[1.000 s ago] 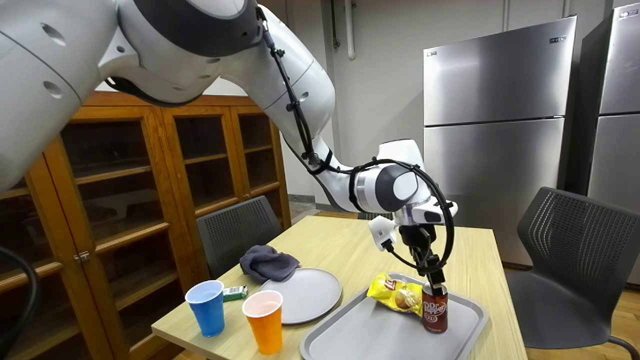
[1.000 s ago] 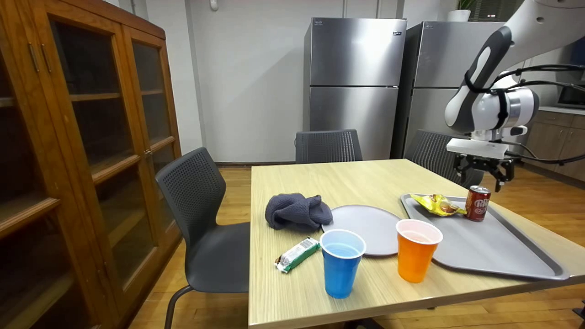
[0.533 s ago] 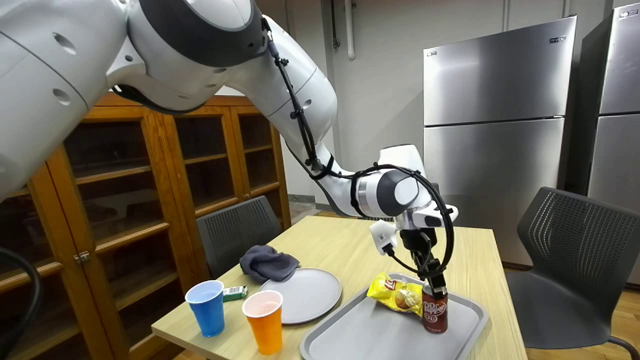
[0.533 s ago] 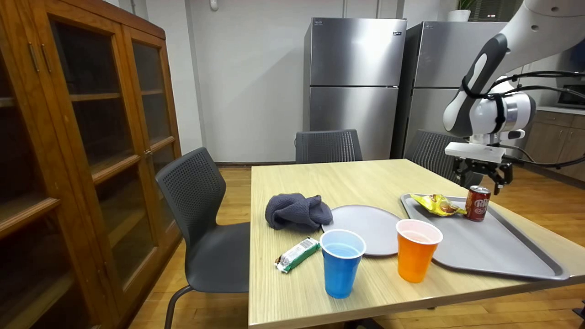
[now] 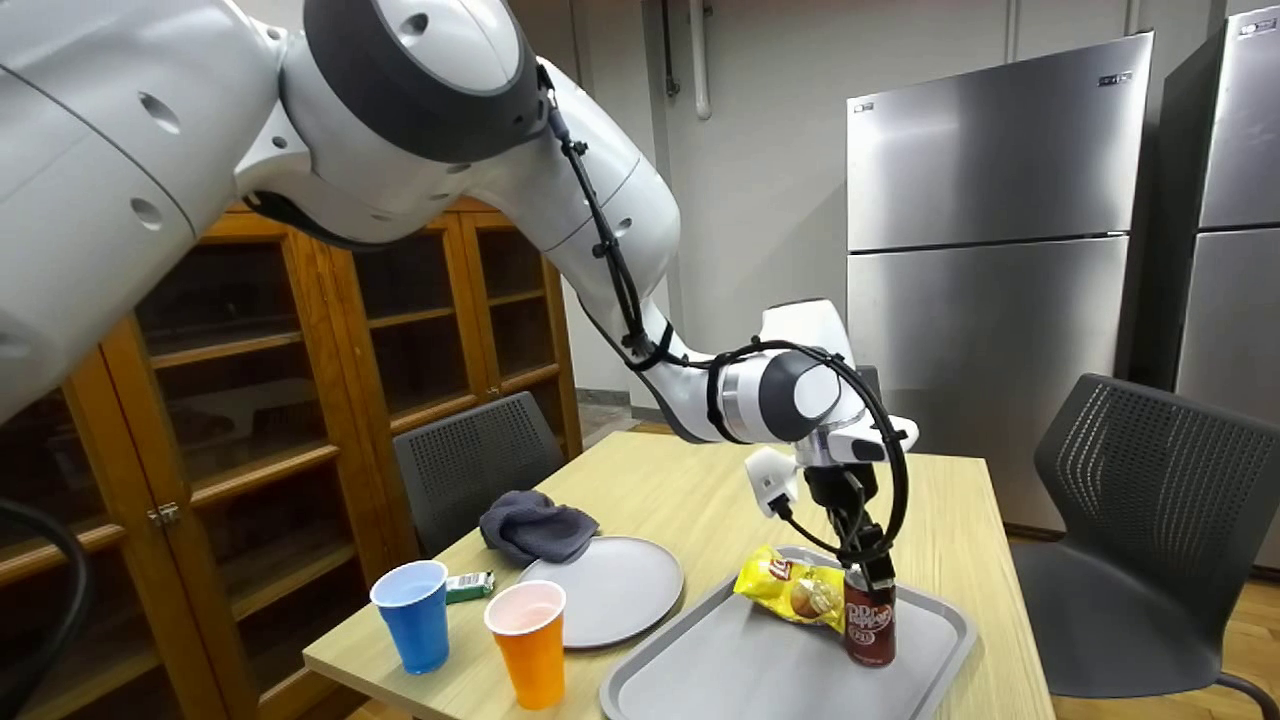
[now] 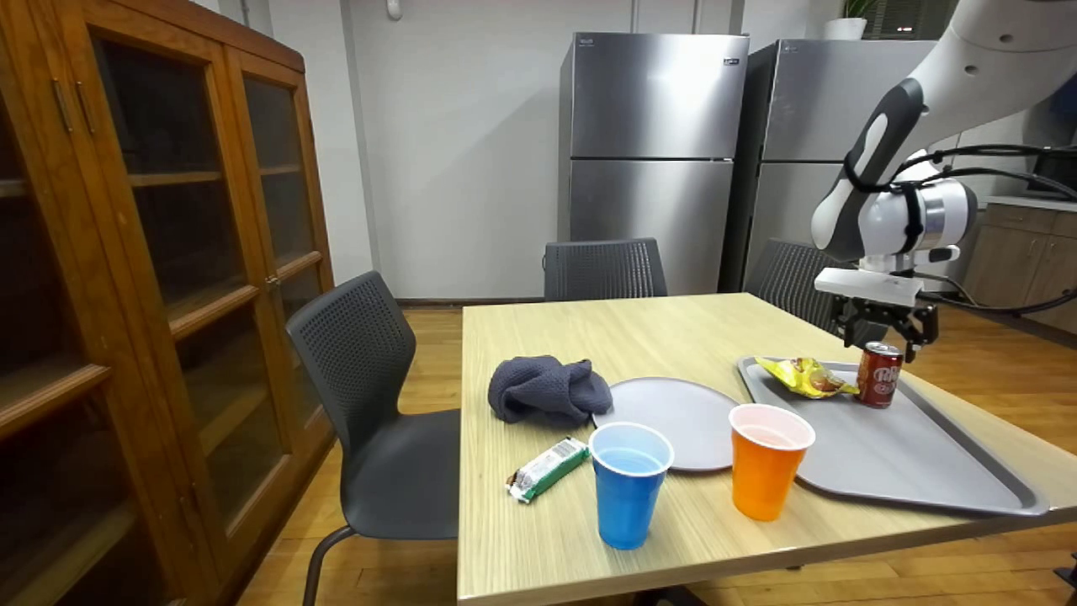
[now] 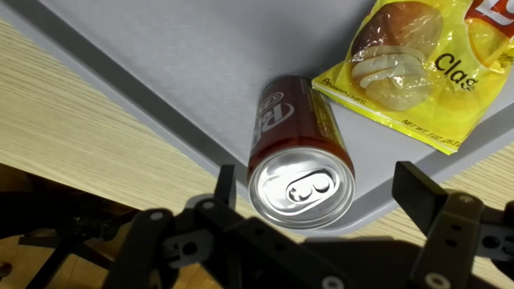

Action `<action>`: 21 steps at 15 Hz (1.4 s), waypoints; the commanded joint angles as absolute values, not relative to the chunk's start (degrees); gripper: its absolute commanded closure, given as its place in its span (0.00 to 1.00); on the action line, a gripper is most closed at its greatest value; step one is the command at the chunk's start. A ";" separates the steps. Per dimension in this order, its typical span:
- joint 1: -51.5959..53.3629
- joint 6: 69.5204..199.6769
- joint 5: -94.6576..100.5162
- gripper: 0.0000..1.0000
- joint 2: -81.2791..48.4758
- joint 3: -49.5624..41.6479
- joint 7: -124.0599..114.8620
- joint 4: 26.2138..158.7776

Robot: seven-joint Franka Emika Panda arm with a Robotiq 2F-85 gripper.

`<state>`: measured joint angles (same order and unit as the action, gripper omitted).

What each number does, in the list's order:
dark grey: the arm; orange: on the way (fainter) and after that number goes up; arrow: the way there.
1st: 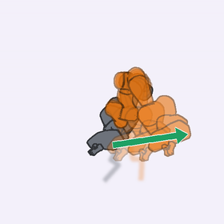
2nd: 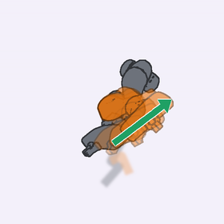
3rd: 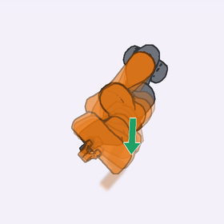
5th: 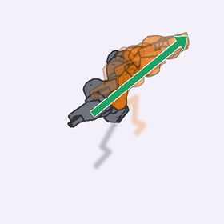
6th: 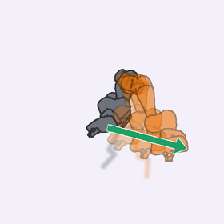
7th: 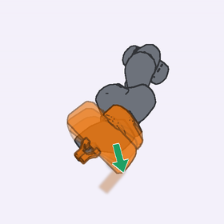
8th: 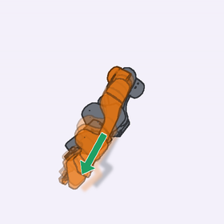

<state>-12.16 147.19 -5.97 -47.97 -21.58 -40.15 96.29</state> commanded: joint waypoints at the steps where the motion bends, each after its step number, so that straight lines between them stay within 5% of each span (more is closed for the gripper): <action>1: -12.12 147.07 -6.19 0.00 -48.23 -21.71 -40.01 95.94; 18: -12.41 145.73 -5.90 0.00 -50.28 -21.60 -38.97 94.48; 21: -12.52 146.28 -5.94 0.34 -50.13 -21.46 -38.44 94.74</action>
<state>-12.13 147.11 -5.96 -50.02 -21.61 -39.87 95.86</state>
